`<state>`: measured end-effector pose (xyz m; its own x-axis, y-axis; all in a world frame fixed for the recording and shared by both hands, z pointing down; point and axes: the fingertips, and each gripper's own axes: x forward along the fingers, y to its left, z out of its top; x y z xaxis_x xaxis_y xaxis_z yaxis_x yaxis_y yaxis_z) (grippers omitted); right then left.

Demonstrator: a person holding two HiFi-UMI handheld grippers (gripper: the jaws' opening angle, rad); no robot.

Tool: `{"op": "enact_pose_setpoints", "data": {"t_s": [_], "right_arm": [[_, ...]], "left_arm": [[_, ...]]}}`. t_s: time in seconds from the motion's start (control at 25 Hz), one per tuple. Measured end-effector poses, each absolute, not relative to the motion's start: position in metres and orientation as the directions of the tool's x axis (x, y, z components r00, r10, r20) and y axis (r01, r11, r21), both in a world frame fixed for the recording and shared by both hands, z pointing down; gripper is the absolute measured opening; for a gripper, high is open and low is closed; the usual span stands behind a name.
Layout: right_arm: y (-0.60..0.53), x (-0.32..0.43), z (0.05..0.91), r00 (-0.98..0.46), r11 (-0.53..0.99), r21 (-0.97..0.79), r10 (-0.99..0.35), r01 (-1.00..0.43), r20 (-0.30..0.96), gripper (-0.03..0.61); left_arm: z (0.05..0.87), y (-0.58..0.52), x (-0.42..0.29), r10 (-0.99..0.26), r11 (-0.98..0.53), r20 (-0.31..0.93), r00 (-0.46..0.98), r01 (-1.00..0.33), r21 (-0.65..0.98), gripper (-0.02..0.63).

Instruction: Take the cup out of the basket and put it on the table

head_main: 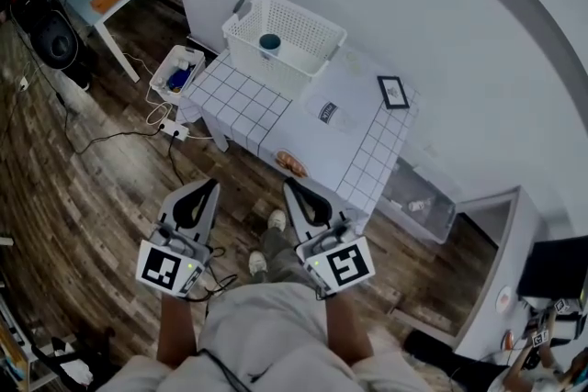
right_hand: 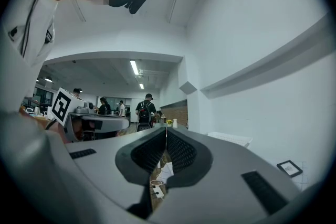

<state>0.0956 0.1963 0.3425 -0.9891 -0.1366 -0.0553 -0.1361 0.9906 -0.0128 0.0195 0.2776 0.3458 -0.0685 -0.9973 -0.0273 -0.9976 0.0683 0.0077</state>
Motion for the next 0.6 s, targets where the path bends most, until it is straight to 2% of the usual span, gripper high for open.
{"op": "enact_pose_setpoints", "data": {"t_s": [0.6], "right_arm": [[0.091, 0.025, 0.348, -0.996, 0.997, -0.049, -0.065, -0.062, -0.065, 0.012]], "left_arm": [[0.358, 0.178, -0.049, -0.992, 0.124, 0.000, -0.124, -0.992, 0.033, 0.009]]}}
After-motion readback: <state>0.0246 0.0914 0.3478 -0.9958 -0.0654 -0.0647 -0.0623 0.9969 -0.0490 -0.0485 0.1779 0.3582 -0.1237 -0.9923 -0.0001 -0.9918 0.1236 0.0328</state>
